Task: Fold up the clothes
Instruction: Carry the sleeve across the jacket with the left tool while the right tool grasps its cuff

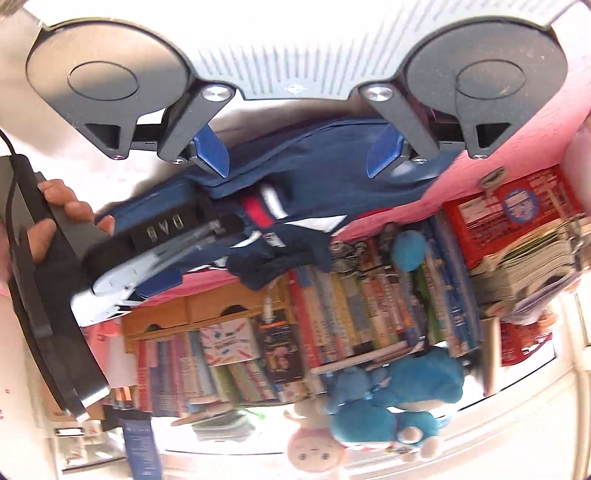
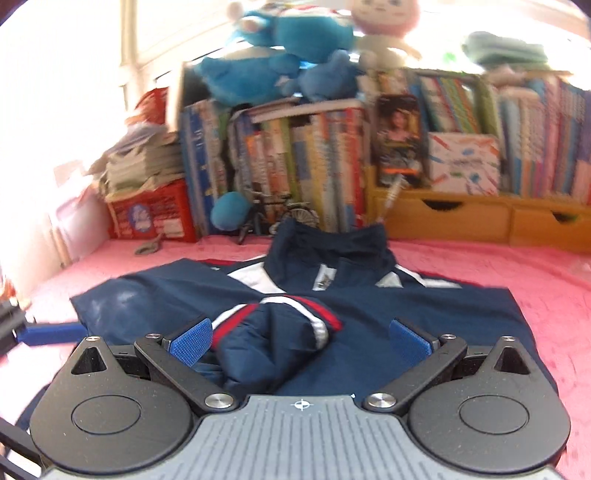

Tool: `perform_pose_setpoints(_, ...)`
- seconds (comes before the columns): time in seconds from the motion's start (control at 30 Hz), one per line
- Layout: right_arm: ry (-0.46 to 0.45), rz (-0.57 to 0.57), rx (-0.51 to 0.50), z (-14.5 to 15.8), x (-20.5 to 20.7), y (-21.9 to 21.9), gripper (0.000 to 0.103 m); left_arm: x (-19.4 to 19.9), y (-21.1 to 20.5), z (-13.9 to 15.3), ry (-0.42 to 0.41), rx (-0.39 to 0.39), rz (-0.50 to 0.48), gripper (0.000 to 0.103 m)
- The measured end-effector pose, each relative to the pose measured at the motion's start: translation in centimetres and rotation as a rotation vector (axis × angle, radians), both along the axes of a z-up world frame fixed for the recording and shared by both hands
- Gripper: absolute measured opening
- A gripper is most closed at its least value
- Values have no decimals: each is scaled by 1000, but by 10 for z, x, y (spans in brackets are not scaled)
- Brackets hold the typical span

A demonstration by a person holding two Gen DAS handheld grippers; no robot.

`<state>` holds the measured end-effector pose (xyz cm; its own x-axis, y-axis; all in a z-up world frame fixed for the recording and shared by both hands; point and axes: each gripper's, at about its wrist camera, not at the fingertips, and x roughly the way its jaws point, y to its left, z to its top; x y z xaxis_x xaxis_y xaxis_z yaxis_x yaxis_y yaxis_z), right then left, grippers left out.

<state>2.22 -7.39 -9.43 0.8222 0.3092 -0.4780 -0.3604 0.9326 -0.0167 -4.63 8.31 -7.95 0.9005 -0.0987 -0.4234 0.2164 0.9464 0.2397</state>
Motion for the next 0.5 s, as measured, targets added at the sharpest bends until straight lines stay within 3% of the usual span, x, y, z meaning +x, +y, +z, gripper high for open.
perform_pose_setpoints(0.07, -13, 49, -144, -11, 9, 37, 103, 11, 22, 7, 9, -25, 100, 82)
perform_pose_setpoints(0.1, 4, 68, -206, -19, 16, 52, 98, 16, 33, 9, 13, -42, 145, 82)
perform_pose_setpoints(0.17, 43, 58, -272, -32, 28, 65, 77, 23, 50, 9, 19, -65, 194, 82)
perform_pose_setpoints(0.2, 45, 30, -264, -33, 29, 60, 60, 25, 55, 7, 20, -62, 207, 82)
perform_pose_setpoints(0.3, 32, -82, -208, -29, 31, 35, 33, 29, 66, 0, 24, -54, 226, 82)
perform_pose_setpoints(0.43, -34, -336, -84, -10, 25, -29, 26, 40, 63, -13, 37, -38, 192, 83)
perform_pose_setpoints(0.5, -20, -483, 14, -8, 22, -64, 25, 48, 60, -19, 46, -29, 208, 83)
